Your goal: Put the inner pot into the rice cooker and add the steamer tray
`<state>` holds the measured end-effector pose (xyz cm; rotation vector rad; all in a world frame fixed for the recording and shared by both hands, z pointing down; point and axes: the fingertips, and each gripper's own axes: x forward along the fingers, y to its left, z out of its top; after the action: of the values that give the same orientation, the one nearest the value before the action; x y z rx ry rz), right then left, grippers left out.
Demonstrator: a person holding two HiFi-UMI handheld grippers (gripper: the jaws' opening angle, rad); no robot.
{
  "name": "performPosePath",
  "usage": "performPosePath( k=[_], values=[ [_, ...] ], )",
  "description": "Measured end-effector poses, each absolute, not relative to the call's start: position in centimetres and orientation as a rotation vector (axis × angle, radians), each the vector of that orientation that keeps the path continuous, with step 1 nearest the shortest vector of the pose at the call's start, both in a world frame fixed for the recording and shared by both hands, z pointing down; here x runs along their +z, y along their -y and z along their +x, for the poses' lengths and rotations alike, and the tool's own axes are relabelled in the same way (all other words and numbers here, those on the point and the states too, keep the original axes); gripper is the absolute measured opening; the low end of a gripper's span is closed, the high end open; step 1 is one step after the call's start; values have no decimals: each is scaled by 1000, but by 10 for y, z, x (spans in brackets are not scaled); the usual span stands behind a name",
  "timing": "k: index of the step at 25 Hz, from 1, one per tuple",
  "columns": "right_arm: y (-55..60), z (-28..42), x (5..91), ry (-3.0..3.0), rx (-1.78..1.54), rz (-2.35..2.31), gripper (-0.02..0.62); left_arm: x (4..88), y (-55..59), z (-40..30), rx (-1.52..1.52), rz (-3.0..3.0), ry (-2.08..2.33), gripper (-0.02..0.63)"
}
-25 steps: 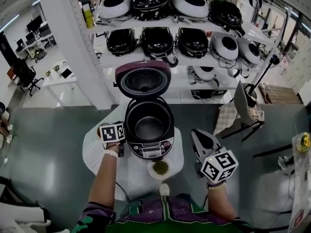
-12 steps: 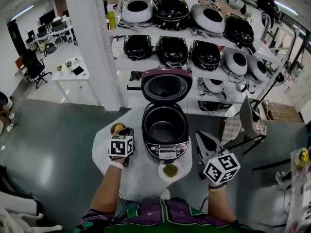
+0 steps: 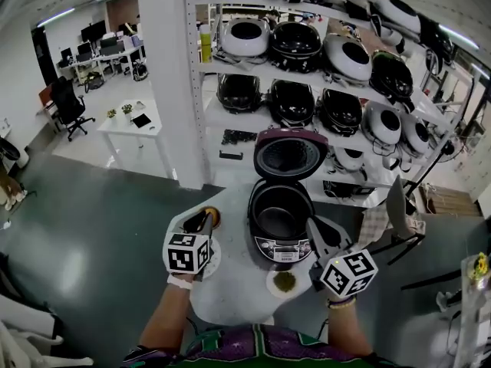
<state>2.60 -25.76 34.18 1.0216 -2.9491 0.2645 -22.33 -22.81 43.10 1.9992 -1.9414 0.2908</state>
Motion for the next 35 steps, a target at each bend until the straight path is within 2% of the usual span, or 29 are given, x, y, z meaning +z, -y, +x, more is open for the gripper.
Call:
performPosePath(
  k=[7, 14, 21, 25, 26, 27, 30, 33, 35],
  values=[
    [226, -14, 328, 2961, 215, 1023, 6, 386, 170, -264, 119, 2004, 2077, 64],
    [204, -38, 320, 2953, 184, 1039, 6, 362, 130, -292, 74, 2031, 2173, 63],
    [177, -61, 323, 2959, 175, 1017, 6, 353, 98, -308, 31, 2053, 2205, 23],
    [166, -69, 322, 2968, 179, 1034, 5, 354, 84, -311, 46, 2078, 2177, 21],
    [163, -72, 322, 2974, 191, 1026, 47, 353, 81, -312, 49, 2081, 2174, 21],
    [161, -76, 323, 2978, 207, 1013, 151, 353, 78, -313, 48, 2085, 2171, 21],
    [156, -89, 330, 2971, 234, 1002, 308, 355, 71, -319, 45, 2096, 2158, 21],
    [152, -102, 339, 2955, 224, 1005, 460, 360, 64, -326, 30, 2113, 2137, 21],
    [149, -109, 348, 2944, 217, 996, 520, 365, 60, -327, 21, 2129, 2125, 21]
  ],
)
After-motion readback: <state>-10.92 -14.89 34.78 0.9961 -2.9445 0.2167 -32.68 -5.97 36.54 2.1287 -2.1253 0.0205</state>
